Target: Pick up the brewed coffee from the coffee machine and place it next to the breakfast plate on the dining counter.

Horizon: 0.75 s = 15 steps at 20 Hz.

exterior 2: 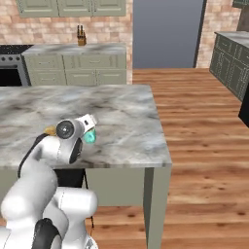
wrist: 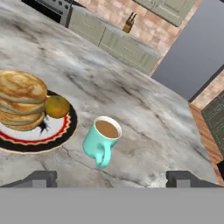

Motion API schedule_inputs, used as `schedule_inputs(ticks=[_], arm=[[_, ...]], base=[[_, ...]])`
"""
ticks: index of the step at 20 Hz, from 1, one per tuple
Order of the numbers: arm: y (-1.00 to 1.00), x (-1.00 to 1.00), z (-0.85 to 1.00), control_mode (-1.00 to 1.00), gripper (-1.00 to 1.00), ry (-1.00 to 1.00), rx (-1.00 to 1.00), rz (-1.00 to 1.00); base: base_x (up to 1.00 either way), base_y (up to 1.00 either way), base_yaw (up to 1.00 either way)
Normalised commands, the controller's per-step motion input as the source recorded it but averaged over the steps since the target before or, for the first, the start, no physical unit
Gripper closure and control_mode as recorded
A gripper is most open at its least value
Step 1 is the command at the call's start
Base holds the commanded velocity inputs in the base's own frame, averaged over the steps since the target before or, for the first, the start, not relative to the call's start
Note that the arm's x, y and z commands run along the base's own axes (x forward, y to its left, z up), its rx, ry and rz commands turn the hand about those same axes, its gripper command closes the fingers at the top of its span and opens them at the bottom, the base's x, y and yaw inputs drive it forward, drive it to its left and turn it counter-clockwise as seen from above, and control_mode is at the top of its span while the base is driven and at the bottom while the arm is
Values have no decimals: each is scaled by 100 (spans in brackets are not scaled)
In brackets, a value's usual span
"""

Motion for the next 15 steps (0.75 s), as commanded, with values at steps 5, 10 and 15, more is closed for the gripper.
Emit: schedule_inputs(ticks=[5, 10, 15], arm=[[-40, -52, 73, -100, -100, -25, 0, 0], [-22, -37, 84, -100, -100, -4, 0, 0], [0, -37, 55, -100, -100, 13, 0, 0]], base=[[0, 0, 0], [0, 0, 0], [0, 0, 0]])
